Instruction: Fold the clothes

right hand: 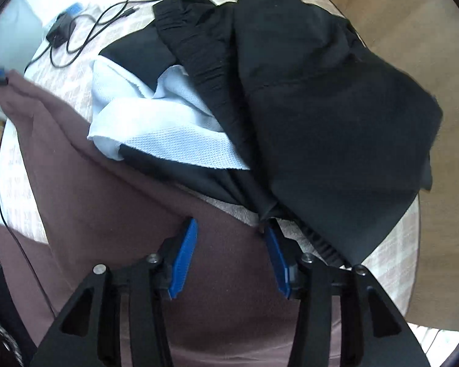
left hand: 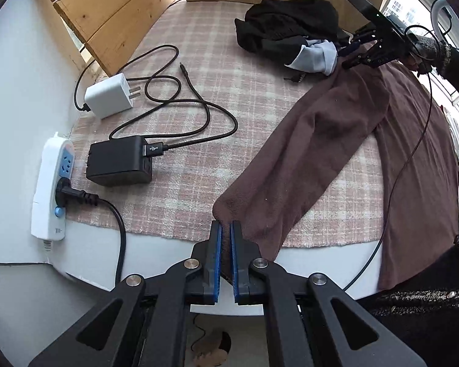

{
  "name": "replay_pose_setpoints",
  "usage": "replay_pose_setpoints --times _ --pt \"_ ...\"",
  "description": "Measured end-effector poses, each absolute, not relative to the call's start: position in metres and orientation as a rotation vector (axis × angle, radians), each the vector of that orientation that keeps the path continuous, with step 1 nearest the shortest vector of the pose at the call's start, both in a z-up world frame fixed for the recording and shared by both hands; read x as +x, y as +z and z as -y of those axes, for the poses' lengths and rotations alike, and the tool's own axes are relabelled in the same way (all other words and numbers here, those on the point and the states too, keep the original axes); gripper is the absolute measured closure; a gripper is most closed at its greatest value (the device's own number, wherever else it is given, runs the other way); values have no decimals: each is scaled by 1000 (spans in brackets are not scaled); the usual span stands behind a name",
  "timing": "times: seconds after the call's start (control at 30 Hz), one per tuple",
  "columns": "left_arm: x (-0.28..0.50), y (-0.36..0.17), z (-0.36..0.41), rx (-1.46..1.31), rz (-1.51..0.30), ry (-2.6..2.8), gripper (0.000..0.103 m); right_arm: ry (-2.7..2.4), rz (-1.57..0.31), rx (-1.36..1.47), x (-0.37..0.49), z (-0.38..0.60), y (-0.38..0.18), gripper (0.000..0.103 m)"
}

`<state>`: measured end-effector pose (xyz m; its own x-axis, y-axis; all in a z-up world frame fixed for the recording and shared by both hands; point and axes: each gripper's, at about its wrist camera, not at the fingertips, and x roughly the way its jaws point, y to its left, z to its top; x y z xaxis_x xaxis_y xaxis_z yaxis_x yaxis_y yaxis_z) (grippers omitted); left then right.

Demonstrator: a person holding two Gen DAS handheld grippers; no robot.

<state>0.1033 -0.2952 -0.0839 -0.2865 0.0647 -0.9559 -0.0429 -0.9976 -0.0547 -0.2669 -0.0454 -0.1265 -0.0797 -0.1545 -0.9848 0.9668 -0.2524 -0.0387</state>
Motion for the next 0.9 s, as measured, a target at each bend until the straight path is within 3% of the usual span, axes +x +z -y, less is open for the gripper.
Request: replay_pose_setpoints --times 0.03,0.07,0.23,0.37,0.43,0.6,0.7,0.8,0.9 --pt "102 -78 296 -1817 31 2483 98 -1525 -1014 1223 -263 43 -122 92" --pt "100 -69 298 -1795 33 2500 99 -1540 -1030 1212 -258 41 -118 99" --pt "78 8 312 -1608 -90 2677 99 -1683 -1017 1110 -249 27 -72 99" --pt "50 58 334 -1470 -177 2817 98 -1980 -758 980 -286 10 -9 99" --pt "37 64 335 -1444 -200 2825 98 -2051 -669 963 -303 22 -7 99" --pt "24 42 319 -1513 -249 2733 99 -2026 -734 1041 -308 45 -64 99" --pt "30 41 310 -1498 -242 2699 99 -2024 -674 1151 -309 27 -63 95" --pt "38 48 295 -1449 -268 2674 99 -2076 -443 1210 -294 -17 -39 83" --pt "45 62 276 -1363 -294 2642 99 -2063 -248 1337 -268 -64 -32 82"
